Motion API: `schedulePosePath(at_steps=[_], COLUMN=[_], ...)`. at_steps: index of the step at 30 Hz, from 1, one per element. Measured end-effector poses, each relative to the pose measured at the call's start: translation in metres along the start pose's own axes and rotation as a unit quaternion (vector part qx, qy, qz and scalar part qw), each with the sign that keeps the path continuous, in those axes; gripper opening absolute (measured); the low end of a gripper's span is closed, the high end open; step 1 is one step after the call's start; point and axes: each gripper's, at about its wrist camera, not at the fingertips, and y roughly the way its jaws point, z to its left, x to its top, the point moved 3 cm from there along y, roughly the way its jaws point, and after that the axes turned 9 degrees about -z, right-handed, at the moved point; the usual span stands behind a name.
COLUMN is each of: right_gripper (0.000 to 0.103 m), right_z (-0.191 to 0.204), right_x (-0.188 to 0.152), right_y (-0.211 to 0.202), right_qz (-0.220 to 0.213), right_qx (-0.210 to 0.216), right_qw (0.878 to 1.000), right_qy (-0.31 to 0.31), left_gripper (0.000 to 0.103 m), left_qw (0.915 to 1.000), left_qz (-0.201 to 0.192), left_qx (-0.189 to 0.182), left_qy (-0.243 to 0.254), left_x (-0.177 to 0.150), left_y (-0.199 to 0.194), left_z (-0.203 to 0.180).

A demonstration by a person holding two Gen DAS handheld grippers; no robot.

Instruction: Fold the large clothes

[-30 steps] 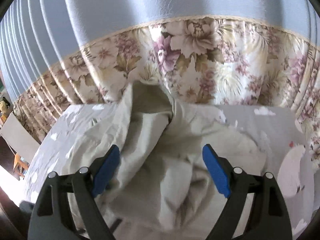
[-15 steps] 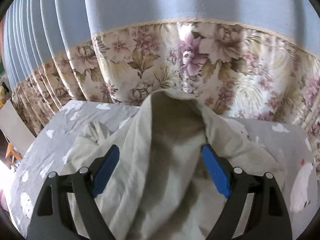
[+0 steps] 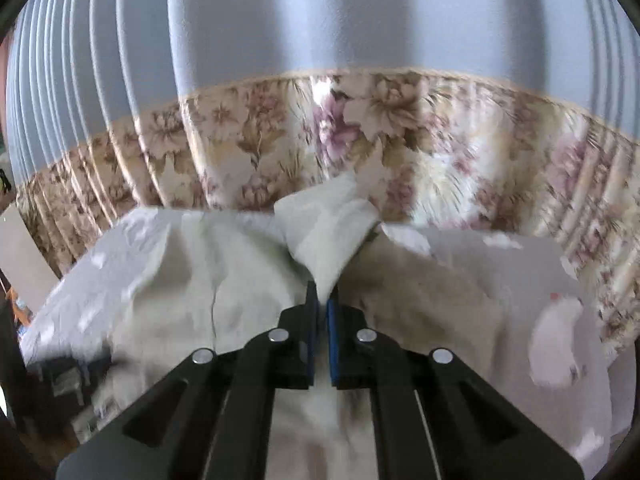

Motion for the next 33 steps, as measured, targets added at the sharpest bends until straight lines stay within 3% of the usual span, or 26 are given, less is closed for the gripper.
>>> schedulePosePath(at_steps=[3,6,7,8,9,10,13,15,16,19,24,25,26,27,28,29,30,31,33], right_gripper=[0.004,0.009,0.012,0.026,0.034,0.042,0.045,0.057,0.064,0.064,0.064,0.063,0.048,0.033,0.009,0.007,0.006,0.006,0.006], right_z=[-0.003,-0.003,-0.003,-0.006,-0.01,-0.015,-0.035,-0.044,-0.048,-0.049,-0.047,-0.045,-0.042,-0.04,-0.04,-0.04,-0.04,-0.042,-0.048], right_x=[-0.046,-0.092,-0.102,-0.108,-0.11,-0.108,-0.085,-0.06,-0.046,-0.016,-0.018,-0.022,-0.026,-0.032,-0.037,-0.037,-0.03,-0.024,-0.007], right_y=[-0.011,-0.016,-0.019,-0.026,-0.032,-0.041,-0.066,-0.071,-0.066,-0.034,0.047,0.06,0.068,0.08,0.086,0.089,0.09,0.09,0.089], right_qz=[0.04,0.093,0.108,0.111,0.11,0.103,0.071,0.047,0.039,0.036,0.099,0.109,0.116,0.131,0.138,0.136,0.12,0.109,0.081], right_qx=[-0.013,0.002,0.009,0.009,0.009,0.005,-0.016,-0.013,-0.007,0.006,0.012,0.016,0.024,0.031,0.027,0.019,0.008,-0.003,-0.032], right_qw=[0.999,0.995,0.994,0.993,0.993,0.994,0.997,0.998,0.998,0.998,0.992,0.991,0.99,0.988,0.987,0.988,0.991,0.993,0.995], right_qy=[0.005,0.024,0.026,0.031,0.032,0.033,0.035,0.046,0.052,0.059,0.08,0.079,0.078,0.077,0.075,0.069,0.059,0.052,0.042], left_gripper=[0.017,0.02,0.025,0.03,0.049,0.069,0.082,0.092,0.092,0.092,0.092,0.092,0.088,0.071,0.05,0.039,0.017,0.01,0.009], left_qw=[0.9999,0.9991,0.9987,0.9984,0.9984,0.9986,0.9996,0.9997,0.9998,0.9993,0.9936,0.992,0.9893,0.9876,0.986,0.9849,0.9841,0.9851,0.9881], left_qz=[0.006,0.028,0.039,0.048,0.049,0.045,0.016,0.016,0.014,0.024,0.094,0.108,0.128,0.14,0.152,0.159,0.16,0.143,0.11], left_qx=[0.01,0.011,0.008,0.004,0.007,0.013,0.021,0.015,0.01,0.008,0.046,0.045,0.051,0.052,0.041,0.032,0.031,0.047,0.076], left_qy=[0.008,0.031,0.032,0.029,0.028,0.026,0.009,0.013,0.013,0.027,0.043,0.046,0.048,0.05,0.055,0.061,0.07,0.083,0.076], left_x=[-0.002,-0.02,-0.026,-0.031,-0.033,-0.031,-0.009,0.012,0.02,0.046,0.053,0.051,0.047,0.043,0.04,0.038,0.041,0.051,0.076], left_y=[0.0,-0.003,-0.006,-0.012,-0.02,-0.027,-0.055,-0.052,-0.048,-0.01,0.076,0.088,0.104,0.112,0.122,0.127,0.133,0.136,0.143], left_z=[-0.003,-0.008,-0.006,-0.001,0.003,0.009,0.028,0.03,0.028,0.017,0.013,0.014,0.015,0.018,0.016,0.013,0.011,0.011,0.016])
